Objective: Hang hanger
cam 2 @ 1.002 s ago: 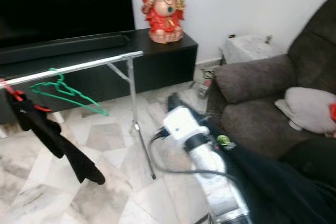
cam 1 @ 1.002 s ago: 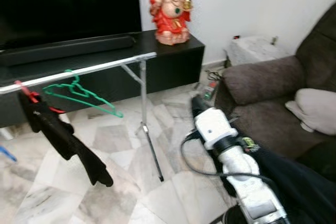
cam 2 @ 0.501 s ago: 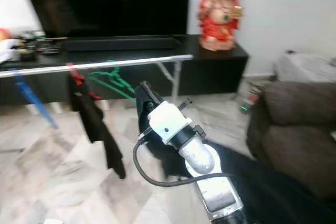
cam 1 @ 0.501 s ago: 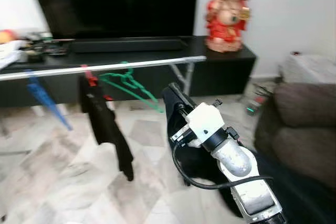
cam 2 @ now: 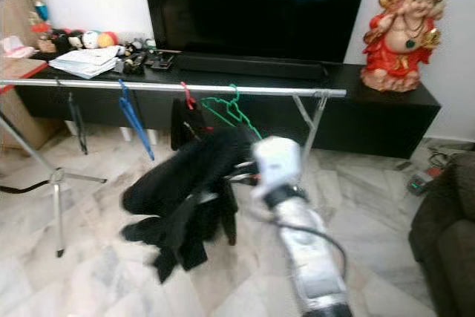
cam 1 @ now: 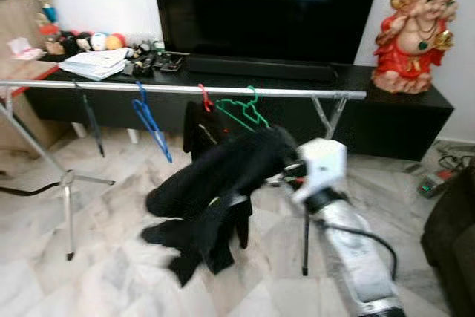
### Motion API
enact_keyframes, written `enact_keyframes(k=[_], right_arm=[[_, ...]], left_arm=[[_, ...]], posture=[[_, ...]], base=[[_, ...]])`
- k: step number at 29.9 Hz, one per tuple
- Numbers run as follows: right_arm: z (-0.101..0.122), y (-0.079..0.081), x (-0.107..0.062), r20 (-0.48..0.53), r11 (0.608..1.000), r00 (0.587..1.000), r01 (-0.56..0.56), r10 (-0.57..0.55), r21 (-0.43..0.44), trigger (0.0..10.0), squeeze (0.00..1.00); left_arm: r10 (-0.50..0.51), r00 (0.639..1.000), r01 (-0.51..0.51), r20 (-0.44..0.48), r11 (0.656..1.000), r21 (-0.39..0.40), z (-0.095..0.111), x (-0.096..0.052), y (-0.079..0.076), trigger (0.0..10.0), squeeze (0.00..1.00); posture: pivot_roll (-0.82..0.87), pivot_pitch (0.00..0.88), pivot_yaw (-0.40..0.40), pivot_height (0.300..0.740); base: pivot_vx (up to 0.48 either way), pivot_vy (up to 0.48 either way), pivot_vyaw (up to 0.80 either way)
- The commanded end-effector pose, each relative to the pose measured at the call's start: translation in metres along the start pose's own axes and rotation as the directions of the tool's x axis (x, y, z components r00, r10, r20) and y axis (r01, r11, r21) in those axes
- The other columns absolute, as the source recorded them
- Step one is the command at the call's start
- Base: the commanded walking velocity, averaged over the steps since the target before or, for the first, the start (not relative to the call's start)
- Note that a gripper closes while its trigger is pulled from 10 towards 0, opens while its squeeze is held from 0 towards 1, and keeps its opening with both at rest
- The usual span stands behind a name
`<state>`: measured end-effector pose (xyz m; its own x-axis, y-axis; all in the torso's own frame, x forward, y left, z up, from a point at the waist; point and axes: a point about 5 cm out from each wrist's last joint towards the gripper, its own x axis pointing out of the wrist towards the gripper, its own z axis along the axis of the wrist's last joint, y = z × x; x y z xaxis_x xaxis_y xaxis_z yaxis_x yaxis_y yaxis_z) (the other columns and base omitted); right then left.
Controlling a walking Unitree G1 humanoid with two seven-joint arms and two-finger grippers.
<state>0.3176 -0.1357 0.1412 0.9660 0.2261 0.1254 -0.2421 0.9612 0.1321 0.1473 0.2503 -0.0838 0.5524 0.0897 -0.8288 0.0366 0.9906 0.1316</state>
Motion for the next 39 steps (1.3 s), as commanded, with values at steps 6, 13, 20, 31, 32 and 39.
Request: enact_keyframes(k=[6,13,20,31,32,39], right_arm=[[-0.026,0.001,0.0,-0.074,0.993,0.996,0.055,-0.047,0.101,10.0,0.0],[-0.046,-0.002,-0.004,-0.14,0.991,0.987,0.093,-0.078,0.101,10.0,0.0],[-0.061,-0.009,-0.01,-0.18,0.975,0.971,0.179,-0.154,0.133,10.0,0.0],[-0.059,-0.012,-0.01,-0.154,0.972,0.971,0.2,-0.181,0.12,10.0,0.0],[-0.059,-0.013,-0.011,-0.153,0.971,0.971,0.205,-0.185,0.121,10.0,0.0],[-0.061,-0.011,-0.009,-0.144,0.967,0.97,0.217,-0.198,0.131,10.0,0.0]], left_arm=[[0.049,0.998,-0.049,0.043,0.999,0.0,0.001,-0.001,0.002,10.0,0.0],[0.168,0.972,-0.154,0.165,0.983,-0.098,0.007,-0.005,0.007,10.0,0.0],[0.12,0.717,-0.135,0.687,0.99,-0.033,0.135,-0.02,-0.006,10.0,0.0],[0.013,0.601,-0.078,0.8,0.996,0.042,0.16,-0.036,-0.039,10.0,0.0],[0.015,0.606,-0.079,0.796,0.996,0.041,0.159,-0.036,-0.04,10.0,0.0],[0.01,0.622,-0.079,0.783,0.996,0.05,0.156,-0.04,-0.04,10.0,0.0]], posture=[[0.06,0.046,0.034,0.74],[0.07,0.057,0.031,0.74],[0.07,0.068,0.041,0.74],[0.07,0.053,0.036,0.74],[0.06,0.047,0.036,0.74],[0.06,0.015,0.034,0.74]], base=[[0.0,0.0,0.0],[0.0,0.0,0.0],[0.0,0.0,0.0],[0.0,0.057,0.0],[0.0,0.394,0.0],[0.0,0.48,0.0]])
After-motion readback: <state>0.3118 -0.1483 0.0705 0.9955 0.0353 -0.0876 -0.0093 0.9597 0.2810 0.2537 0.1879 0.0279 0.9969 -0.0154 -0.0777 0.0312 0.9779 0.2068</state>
